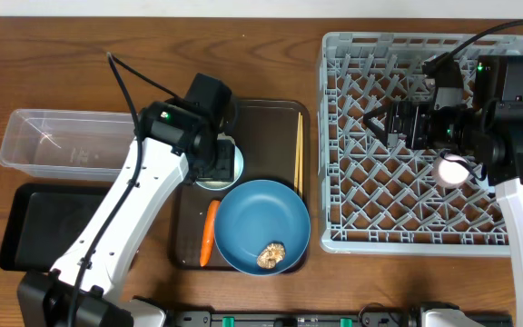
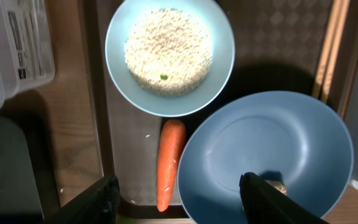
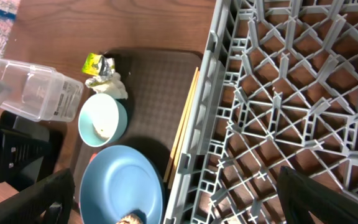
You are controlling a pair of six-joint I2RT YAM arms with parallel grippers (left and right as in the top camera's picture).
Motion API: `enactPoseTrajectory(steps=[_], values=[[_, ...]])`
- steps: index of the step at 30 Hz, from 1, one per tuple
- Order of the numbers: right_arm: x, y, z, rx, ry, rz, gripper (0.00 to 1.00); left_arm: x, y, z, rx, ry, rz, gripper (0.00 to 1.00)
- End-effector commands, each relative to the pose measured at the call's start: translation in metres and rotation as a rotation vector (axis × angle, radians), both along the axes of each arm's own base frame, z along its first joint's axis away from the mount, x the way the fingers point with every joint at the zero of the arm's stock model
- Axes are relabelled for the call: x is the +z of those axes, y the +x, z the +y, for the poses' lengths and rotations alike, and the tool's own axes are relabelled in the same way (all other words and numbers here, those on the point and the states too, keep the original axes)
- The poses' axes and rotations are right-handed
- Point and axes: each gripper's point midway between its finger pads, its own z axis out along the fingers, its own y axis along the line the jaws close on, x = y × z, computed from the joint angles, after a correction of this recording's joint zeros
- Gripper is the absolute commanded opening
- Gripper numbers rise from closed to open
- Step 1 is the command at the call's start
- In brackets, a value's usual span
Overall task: Sort waste into correct bins and load items into the dishwasher rack
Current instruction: 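Grasp the yellow snack wrapper with the left gripper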
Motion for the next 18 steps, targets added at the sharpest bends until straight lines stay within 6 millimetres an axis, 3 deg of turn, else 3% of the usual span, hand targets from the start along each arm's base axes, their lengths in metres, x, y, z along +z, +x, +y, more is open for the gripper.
enactPoseTrajectory(steps=[1, 4, 5, 11, 18], values=[[0.0, 0.0, 0.001, 0.015, -0.017, -0.009, 0.96, -0.001, -0.005, 0.006, 0.03, 0.019, 0.004, 0.63], [0.0, -0.001, 0.001, 0.015, -0.017, -0.005, 0.96, -0.002, -0.003, 0.016, 0.045, 0.071, -0.01, 0.64], [0.0, -0.001, 0.001, 0.015, -0.017, -0.004, 0.96, -0.001, 0.002, 0.02, 0.058, 0.091, -0.035, 0.68], [0.0, 0.0, 0.001, 0.015, -0.017, -0.008, 0.96, 0.007, 0.052, 0.025, 0.108, 0.104, -0.229, 0.68], [-0.005, -0.007, -0.001, 0.01, -0.025, 0.029, 0.96, -0.017, 0.053, 0.023, 0.102, 0.116, -0.159, 0.62]])
